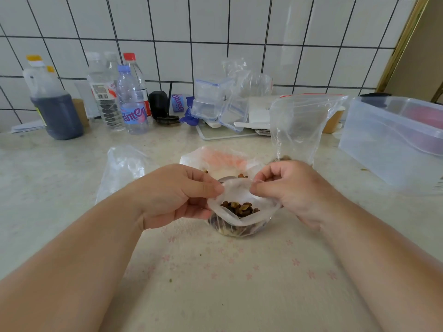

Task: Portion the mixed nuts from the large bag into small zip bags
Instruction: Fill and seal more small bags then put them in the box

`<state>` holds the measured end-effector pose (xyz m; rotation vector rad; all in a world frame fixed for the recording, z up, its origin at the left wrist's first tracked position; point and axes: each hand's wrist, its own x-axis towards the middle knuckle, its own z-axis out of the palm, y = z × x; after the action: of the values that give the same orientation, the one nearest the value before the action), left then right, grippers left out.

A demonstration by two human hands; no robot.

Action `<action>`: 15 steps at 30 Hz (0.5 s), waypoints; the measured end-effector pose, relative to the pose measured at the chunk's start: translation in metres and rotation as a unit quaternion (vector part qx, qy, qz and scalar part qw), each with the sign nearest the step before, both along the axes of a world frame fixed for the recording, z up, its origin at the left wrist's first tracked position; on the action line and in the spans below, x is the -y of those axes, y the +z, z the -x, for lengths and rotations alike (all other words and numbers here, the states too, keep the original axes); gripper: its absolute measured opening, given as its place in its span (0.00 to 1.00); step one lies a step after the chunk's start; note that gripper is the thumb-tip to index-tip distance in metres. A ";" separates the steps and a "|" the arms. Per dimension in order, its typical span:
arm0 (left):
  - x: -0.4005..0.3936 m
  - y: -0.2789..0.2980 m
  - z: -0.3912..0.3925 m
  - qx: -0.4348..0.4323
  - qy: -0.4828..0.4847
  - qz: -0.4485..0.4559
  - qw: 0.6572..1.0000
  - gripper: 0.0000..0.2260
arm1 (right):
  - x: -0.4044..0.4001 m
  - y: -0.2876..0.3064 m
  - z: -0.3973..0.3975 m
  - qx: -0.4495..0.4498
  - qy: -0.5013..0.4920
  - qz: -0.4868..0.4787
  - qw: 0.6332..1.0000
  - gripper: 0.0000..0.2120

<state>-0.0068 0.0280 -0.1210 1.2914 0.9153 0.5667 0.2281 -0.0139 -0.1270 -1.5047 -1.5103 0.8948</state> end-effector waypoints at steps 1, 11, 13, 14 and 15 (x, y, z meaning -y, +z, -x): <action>0.001 0.001 -0.001 -0.003 0.006 -0.013 1.000 0.08 | -0.001 -0.001 -0.001 0.059 -0.018 -0.045 0.997 0.04; 0.007 -0.005 -0.011 -0.261 0.151 -0.328 0.895 0.04 | 0.001 0.000 0.000 0.185 -0.065 -0.088 0.977 0.09; 0.005 -0.004 -0.009 -0.211 0.162 -0.258 0.929 0.07 | 0.001 0.003 0.001 0.074 -0.056 -0.022 0.995 0.10; 0.004 -0.003 -0.008 -0.168 0.157 -0.205 0.951 0.10 | 0.002 0.005 0.001 0.008 -0.045 0.013 0.999 0.10; 0.004 -0.001 -0.007 -0.124 0.145 -0.153 0.970 0.11 | 0.003 0.007 0.001 -0.058 -0.030 0.047 0.997 0.10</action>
<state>0.0004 0.0241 -0.1218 1.5407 1.2747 0.8098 0.2270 -0.0167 -0.1196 -1.5281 -1.3493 1.0122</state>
